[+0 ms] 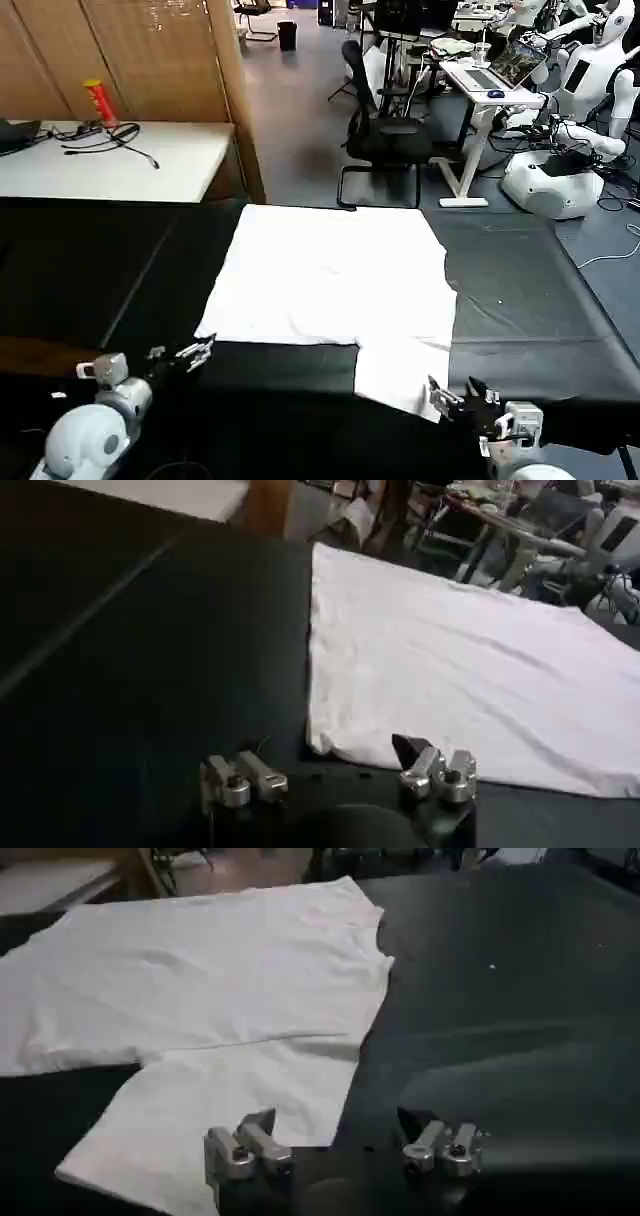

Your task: Fold and organize the clothes.

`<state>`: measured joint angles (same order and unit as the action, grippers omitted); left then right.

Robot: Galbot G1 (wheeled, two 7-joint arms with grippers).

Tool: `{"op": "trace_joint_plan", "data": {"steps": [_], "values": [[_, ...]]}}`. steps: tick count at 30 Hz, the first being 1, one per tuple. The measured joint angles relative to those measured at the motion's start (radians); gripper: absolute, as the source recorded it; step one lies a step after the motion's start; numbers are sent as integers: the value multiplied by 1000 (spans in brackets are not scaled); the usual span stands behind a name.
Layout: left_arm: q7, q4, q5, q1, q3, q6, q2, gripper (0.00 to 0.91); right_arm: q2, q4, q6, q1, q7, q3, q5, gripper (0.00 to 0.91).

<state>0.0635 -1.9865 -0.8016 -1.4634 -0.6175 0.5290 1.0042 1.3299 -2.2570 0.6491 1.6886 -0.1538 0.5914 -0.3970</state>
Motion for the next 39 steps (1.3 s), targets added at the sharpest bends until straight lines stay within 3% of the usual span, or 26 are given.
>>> {"op": "trace_joint_plan", "data": {"steps": [1, 2, 3, 4, 5, 6, 7, 8, 10, 12, 18, 29, 36, 39], "values": [[-3, 2, 6, 3, 2, 5, 1, 878, 2, 1, -1, 0, -2, -3, 1, 878], [-4, 5, 12, 6, 4, 5, 3, 731, 5, 3, -1, 0, -4, -4, 1, 741], [-3, 6, 15, 8, 6, 3, 4, 429, 6, 4, 0, 0, -8, -6, 1, 722], [0, 9, 16, 10, 8, -1, 5, 205, 8, 7, 1, 0, -11, -8, 2, 673], [4, 13, 17, 13, 9, -3, 8, 137, 11, 9, 1, 0, -13, -10, 2, 605], [7, 17, 17, 14, 11, -4, 10, 98, 13, 11, 1, 0, -14, -11, 3, 458], [10, 19, 17, 14, 12, -6, 11, 68, 16, 11, 1, 2, -14, -12, 4, 458], [12, 23, 17, 15, 13, -10, 13, 0, 17, 12, 0, 4, -14, -12, 5, 293], [13, 29, 18, 15, 13, -13, 13, 0, 20, 8, 0, 9, -14, -14, 6, 137], [15, 37, 18, 16, 12, -16, 15, 0, 21, 0, 1, 15, -14, -15, 7, 59], [14, 33, 16, 0, 8, -24, 13, 0, 19, -39, 4, 37, -23, -2, 7, 0], [46, -78, 8, -75, -29, -3, 23, 0, 16, -156, 40, 129, -55, 25, 9, 0], [64, -195, -14, -183, -103, 10, 28, 0, 6, -185, 31, 158, -54, 37, 1, 0], [64, -235, -29, -232, -134, 13, 38, 0, 4, -186, 0, 150, -39, 41, -15, 0]]}}
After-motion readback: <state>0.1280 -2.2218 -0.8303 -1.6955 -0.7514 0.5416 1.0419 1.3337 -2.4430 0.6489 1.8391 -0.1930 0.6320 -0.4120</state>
